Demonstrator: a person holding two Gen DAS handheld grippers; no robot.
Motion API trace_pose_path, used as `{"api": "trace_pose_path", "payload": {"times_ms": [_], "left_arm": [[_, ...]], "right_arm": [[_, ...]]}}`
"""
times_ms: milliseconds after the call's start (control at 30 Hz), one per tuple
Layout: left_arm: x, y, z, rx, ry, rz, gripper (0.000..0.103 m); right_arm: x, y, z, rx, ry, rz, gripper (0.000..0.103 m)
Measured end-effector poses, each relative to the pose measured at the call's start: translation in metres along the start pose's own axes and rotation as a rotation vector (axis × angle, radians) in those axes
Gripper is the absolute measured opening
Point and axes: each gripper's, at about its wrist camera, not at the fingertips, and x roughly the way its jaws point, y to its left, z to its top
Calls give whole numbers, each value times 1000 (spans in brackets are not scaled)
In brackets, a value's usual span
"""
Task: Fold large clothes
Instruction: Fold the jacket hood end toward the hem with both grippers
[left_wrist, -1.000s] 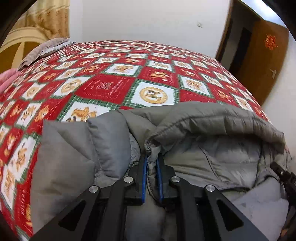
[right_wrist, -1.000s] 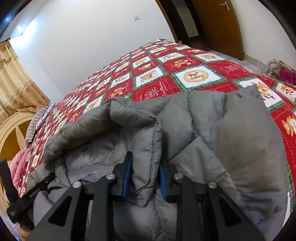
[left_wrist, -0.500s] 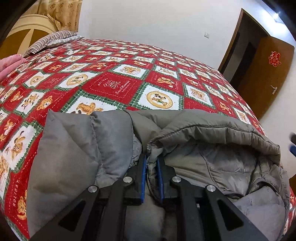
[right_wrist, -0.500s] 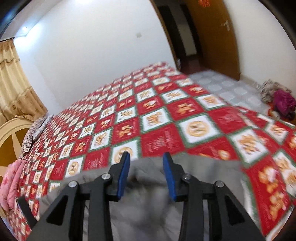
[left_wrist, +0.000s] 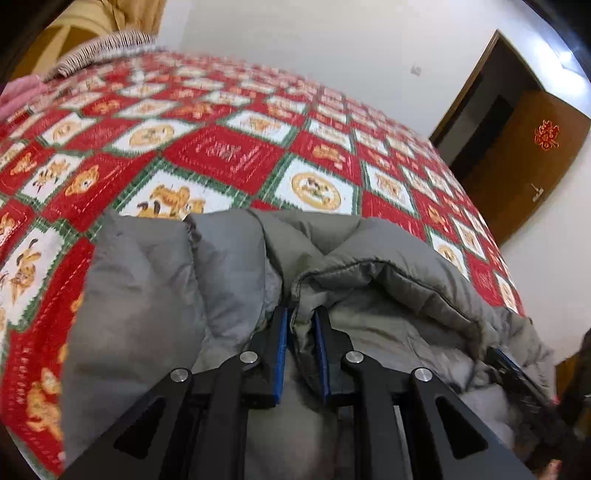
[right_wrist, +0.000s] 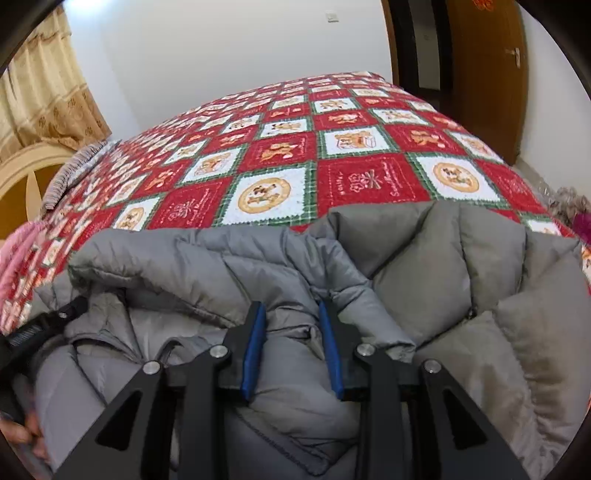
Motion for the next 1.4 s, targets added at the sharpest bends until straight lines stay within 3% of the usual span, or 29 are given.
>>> {"api": "trace_pose_path", "payload": {"times_ms": [100,167,233,300,367,467,500,567,600,633,733,867,967,1067,1133,1167,1267,1400], "left_arm": [[-33,1,6,8,-25,11,16],[-60,-7,15,32,-82,-15,30],[-74,-26,30,62,-148,-27,69],[-75,-47,43,93,-212,-38,83],[-60,-69,58,128,-224,-53,84],[-11,-90,61,172,-121,7,84],[3,-91,58,195,-83,35,84],[37,-83,38,226,20,161,84],[47,-74,29,220,50,188,84],[51,-62,18,197,56,157,85],[40,-61,3,211,-26,163,85],[46,-68,-5,269,-32,228,86],[47,-65,-4,264,-39,220,86],[48,-67,-4,267,-46,225,86],[50,-69,-3,269,-48,229,86],[50,-68,-3,264,-49,223,86],[49,-66,-2,253,-51,205,86],[51,-68,-3,265,-49,220,86]], "right_arm": [[0,-2,2,-2,-3,-2,34],[0,-1,5,1,-7,2,34],[-1,0,3,-2,-12,-2,34],[-1,2,3,-6,-18,-7,34],[-2,2,3,-6,-23,-10,34],[-2,3,2,-11,-25,-16,34],[-2,2,2,-9,-25,-14,34],[-2,2,2,-6,-26,-10,34],[-2,3,2,-5,-27,-7,34],[-3,2,2,-4,-29,-4,34],[-3,4,2,-12,-26,-13,34],[-5,3,4,-9,-24,-9,35],[-19,3,10,16,-47,0,37],[-37,24,27,-22,-112,65,37],[-22,48,38,-78,-57,106,33],[-10,57,41,-97,-12,122,24],[37,66,33,-102,146,146,15],[44,58,23,-85,109,172,11]]}}
